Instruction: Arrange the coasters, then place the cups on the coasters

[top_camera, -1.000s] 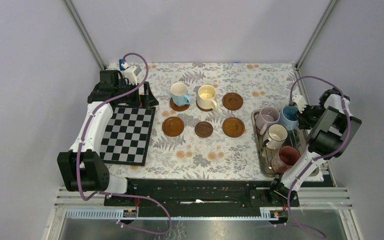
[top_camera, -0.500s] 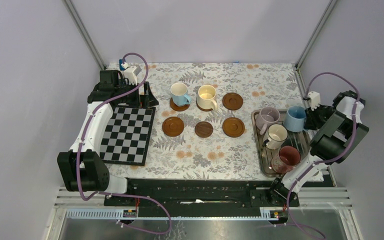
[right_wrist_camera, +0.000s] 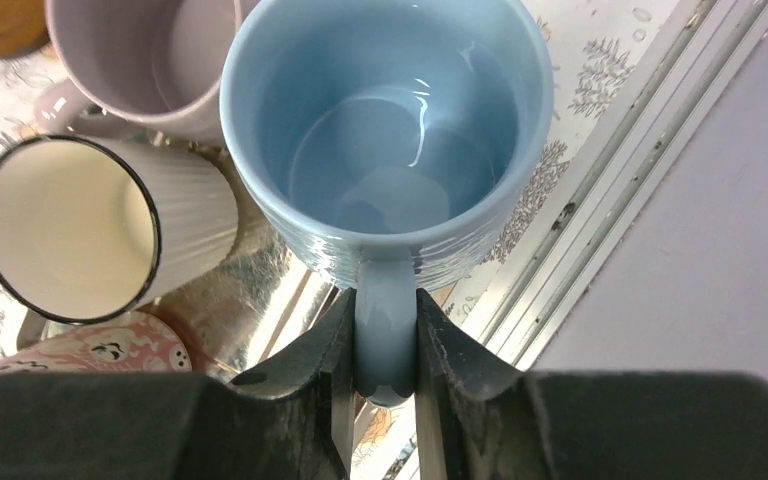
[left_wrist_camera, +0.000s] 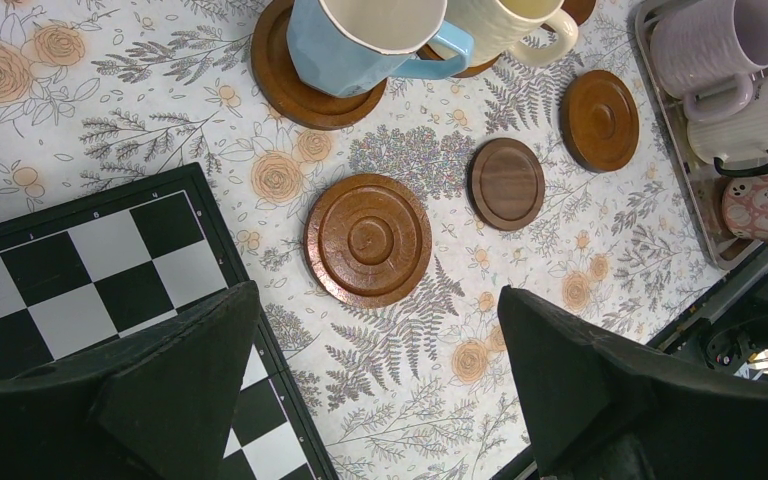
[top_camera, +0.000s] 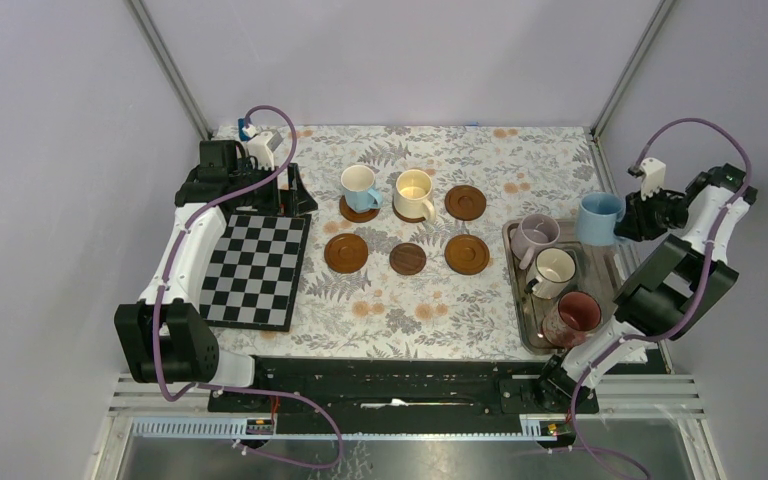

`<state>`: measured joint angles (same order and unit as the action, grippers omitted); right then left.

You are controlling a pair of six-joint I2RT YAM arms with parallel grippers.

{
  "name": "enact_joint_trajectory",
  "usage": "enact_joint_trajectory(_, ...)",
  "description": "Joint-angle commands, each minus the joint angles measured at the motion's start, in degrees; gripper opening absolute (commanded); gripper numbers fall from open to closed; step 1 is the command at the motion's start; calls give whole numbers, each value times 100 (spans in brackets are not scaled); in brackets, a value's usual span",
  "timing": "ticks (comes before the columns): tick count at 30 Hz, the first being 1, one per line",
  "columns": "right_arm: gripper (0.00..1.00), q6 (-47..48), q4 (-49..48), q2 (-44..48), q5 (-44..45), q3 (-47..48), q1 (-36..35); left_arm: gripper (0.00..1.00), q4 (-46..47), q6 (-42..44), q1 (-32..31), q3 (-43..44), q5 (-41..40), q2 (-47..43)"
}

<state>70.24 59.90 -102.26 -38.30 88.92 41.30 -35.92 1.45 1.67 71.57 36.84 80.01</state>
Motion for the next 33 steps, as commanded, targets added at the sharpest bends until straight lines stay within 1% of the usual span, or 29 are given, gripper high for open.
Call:
enact_joint_trajectory(1,0,-427,115,467,-991,626,-25,99,253,-22,0,7,159,-3)
enact_joint_trajectory(5,0,-1325,-376,659,-1438,853,-198,99,278,-48,4,15,186,38)
enact_joint_trajectory(9,0,-2510,-1524,1118,-1340,591,-775,99,279,-53,1,28,188,52)
enact_joint_trajectory(13,0,-3694,-2795,1597,-935,72,-1620,99,279,-49,1,15,169,24)
enact_joint_trajectory(14,0,-3929,-3059,1683,-794,-30,-1940,99,292,-56,0,10,159,18)
enact_joint_trajectory(19,0,-5062,-3942,1822,-17,-377,-2956,99,304,-66,6,6,154,-11)
enact_joint_trajectory(23,0,-5585,-4509,1822,413,-767,-3481,99,306,-66,1,-3,144,-37)
enact_joint_trajectory(25,0,-5680,-4780,1831,600,-1006,-3711,99,309,-66,0,-2,141,-39)
enact_joint_trajectory(28,0,-5670,-5051,1779,764,-1328,-4023,99,306,-74,4,6,155,-25)
enact_joint_trajectory(33,0,-5393,-5340,1577,993,-1710,-4504,99,305,-86,0,33,166,6)
